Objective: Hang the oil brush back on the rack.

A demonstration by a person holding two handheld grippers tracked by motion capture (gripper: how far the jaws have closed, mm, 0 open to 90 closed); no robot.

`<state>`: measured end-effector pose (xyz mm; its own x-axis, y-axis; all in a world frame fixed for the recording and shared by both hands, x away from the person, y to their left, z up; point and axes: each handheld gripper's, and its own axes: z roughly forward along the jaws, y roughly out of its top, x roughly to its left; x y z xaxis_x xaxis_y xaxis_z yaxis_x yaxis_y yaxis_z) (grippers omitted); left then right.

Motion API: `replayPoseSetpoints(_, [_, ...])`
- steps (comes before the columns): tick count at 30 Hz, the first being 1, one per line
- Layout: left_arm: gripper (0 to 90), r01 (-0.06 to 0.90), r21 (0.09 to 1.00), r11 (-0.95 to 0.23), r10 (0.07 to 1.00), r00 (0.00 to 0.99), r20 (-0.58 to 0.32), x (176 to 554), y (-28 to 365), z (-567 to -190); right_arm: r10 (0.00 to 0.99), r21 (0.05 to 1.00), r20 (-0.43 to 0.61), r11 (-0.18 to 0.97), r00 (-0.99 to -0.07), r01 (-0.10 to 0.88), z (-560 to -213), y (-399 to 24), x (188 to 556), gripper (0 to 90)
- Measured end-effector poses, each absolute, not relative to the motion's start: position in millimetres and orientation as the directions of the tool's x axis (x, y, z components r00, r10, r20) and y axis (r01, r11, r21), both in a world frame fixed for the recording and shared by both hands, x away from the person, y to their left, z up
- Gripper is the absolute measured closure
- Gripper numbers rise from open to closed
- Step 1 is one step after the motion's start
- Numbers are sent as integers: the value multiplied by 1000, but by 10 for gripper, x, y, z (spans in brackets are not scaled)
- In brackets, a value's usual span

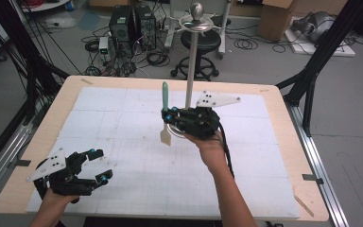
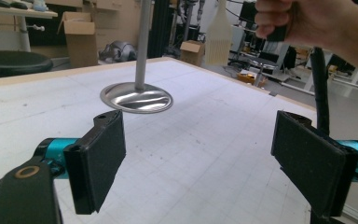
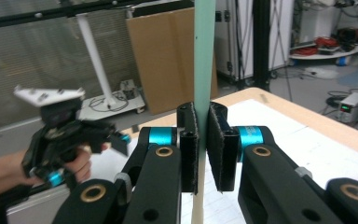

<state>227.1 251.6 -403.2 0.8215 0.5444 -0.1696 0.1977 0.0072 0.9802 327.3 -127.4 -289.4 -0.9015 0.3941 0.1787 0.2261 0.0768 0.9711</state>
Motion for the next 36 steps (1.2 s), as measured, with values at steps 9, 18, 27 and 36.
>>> replayPoseSetpoints(9, [184,205,979,10,536,825,-179,2260,2546,-4066,448,973,187,41,-874,229,-2603,-1268,3558,838])
replayPoseSetpoints(18, [185,210,978,13,523,832,-186,2253,2543,-4069,511,973,181,32,-841,229,-2277,-1240,3796,838])
replayPoseSetpoints(27, [186,220,975,17,518,833,-197,2251,2542,-4068,542,967,199,24,-816,252,-2173,-1191,3929,838])
replayPoseSetpoints(36, [186,224,974,19,515,833,-202,2254,2541,-4067,560,963,226,-6,-797,269,-2192,-1245,4002,837])
